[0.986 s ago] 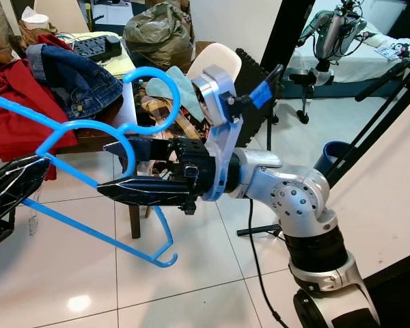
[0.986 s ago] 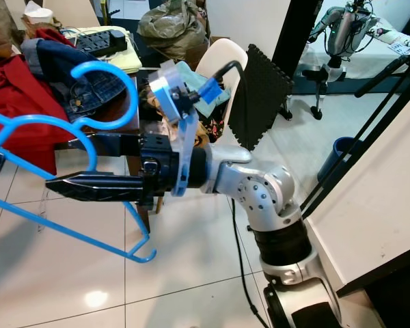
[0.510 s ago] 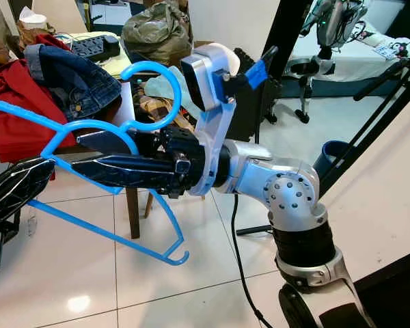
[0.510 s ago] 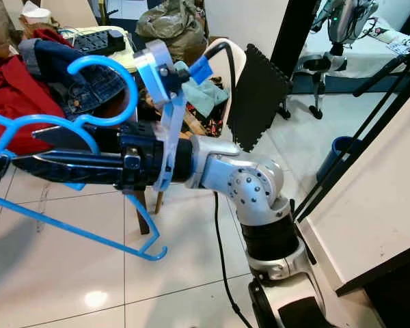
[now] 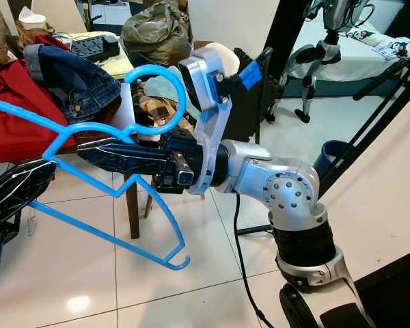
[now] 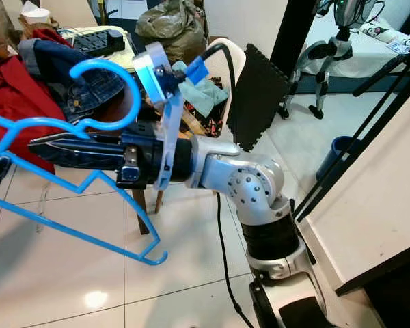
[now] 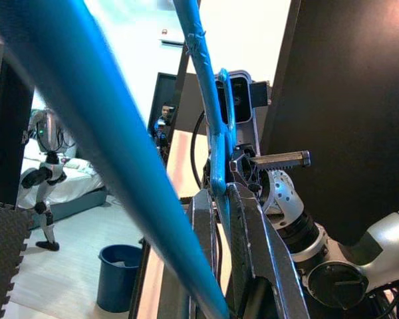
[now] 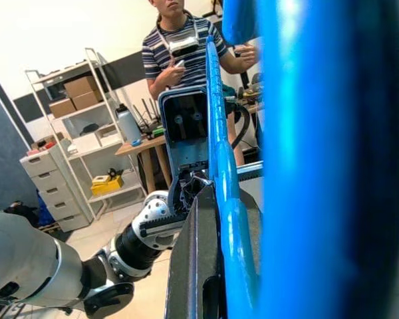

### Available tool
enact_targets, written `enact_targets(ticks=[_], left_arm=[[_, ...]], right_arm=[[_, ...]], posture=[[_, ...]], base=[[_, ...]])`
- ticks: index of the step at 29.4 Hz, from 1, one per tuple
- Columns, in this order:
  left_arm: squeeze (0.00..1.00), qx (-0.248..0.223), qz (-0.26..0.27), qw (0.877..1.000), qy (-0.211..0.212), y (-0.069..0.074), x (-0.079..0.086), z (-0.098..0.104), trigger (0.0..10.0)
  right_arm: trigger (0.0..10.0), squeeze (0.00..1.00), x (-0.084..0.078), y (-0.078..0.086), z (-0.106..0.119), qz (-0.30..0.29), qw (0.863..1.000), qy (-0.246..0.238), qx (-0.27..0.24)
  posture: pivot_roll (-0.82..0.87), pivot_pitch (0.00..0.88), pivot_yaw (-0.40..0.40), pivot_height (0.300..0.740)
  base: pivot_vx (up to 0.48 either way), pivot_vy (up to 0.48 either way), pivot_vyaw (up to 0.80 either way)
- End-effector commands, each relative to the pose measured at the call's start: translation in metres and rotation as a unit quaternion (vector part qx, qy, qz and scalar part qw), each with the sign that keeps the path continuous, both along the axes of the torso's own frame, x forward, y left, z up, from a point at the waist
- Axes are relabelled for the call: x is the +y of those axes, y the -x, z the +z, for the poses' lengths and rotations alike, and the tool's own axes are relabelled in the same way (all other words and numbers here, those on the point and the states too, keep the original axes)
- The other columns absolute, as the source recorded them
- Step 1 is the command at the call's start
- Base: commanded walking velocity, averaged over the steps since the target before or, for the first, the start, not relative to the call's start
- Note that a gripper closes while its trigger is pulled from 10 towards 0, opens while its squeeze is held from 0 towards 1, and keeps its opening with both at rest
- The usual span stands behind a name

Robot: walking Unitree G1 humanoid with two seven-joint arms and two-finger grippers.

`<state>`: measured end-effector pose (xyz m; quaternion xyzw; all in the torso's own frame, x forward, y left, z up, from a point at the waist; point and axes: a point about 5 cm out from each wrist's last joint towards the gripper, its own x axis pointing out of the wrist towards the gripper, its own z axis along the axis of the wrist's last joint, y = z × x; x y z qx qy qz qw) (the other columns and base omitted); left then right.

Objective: Hang hanger

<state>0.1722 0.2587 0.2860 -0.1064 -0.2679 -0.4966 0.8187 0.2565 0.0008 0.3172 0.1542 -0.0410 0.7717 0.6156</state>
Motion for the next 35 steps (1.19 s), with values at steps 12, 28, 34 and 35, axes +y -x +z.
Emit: enact_targets(ticks=[12, 28, 34, 35], left_arm=[[1.0, 0.018, -0.007, 0.999, 0.046, -0.006, -0.006, 0.001, 10.0], [1.0, 0.218, 0.149, 0.965, -0.001, 0.002, 0.018, -0.085, 10.0], [1.0, 0.215, 0.186, 0.959, 0.014, -0.001, 0.019, -0.087, 10.0], [1.0, 0.215, 0.186, 0.959, 0.014, -0.001, 0.019, -0.087, 10.0]], right_arm=[[0.0, 0.0, 0.001, -0.011, -0.01, -0.039, 0.999, 0.022, 0.003], [0.0, 0.0, -0.039, -0.097, -0.023, -0.318, 0.941, -0.02, 0.116], [0.0, 0.0, -0.043, -0.1, -0.028, -0.33, 0.936, -0.015, 0.119], [0.0, 0.0, -0.043, -0.1, -0.028, -0.33, 0.936, -0.015, 0.119]], posture=[[0.07, 0.099, -0.123, 0.74], [0.08, 0.122, -0.116, 0.74], [0.08, 0.125, -0.117, 0.74], [0.08, 0.125, -0.117, 0.74]], base=[[0.0, 0.0, 0.0], [0.0, 0.0, 0.0], [0.0, 0.0, 0.0], [0.0, 0.0, 0.0]])
